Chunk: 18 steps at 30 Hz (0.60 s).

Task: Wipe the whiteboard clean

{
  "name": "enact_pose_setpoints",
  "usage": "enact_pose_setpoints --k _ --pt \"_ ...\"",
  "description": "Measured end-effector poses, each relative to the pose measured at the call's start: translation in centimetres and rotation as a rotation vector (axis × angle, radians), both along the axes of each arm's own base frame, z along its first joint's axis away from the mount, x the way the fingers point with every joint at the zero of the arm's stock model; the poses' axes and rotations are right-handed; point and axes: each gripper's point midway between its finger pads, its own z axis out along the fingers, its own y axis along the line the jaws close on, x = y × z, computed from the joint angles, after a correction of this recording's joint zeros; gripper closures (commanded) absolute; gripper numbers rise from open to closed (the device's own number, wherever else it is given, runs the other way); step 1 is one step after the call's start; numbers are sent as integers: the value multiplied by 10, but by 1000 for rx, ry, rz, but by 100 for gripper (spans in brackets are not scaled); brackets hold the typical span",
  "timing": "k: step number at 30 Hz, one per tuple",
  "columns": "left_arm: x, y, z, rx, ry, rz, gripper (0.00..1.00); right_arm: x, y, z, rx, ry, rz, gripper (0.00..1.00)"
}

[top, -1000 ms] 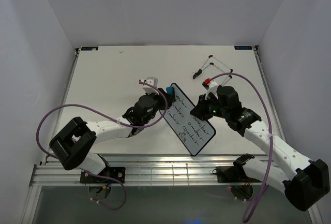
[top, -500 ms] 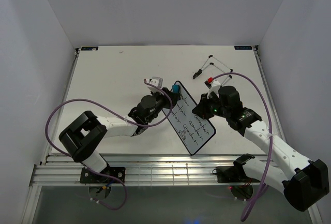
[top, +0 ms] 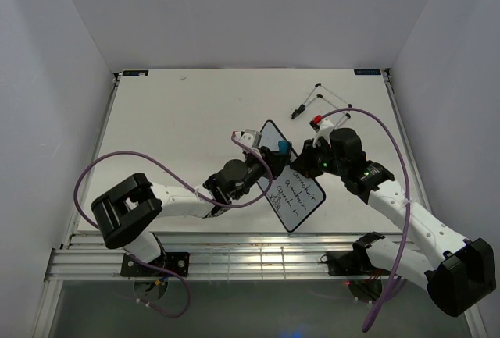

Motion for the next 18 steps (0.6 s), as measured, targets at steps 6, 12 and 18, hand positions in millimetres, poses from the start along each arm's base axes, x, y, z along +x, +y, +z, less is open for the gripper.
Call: enact_pose_setpoints --k 6,12,18 --pt "2 6 -3 0 32 60 100 -1 1 0 3 0 12 92" --pt "39 39 -19 28 97 170 100 -3 2 1 6 1 19 92" --pt "73 77 -43 92 145 280 100 -7 5 2 14 5 40 92"
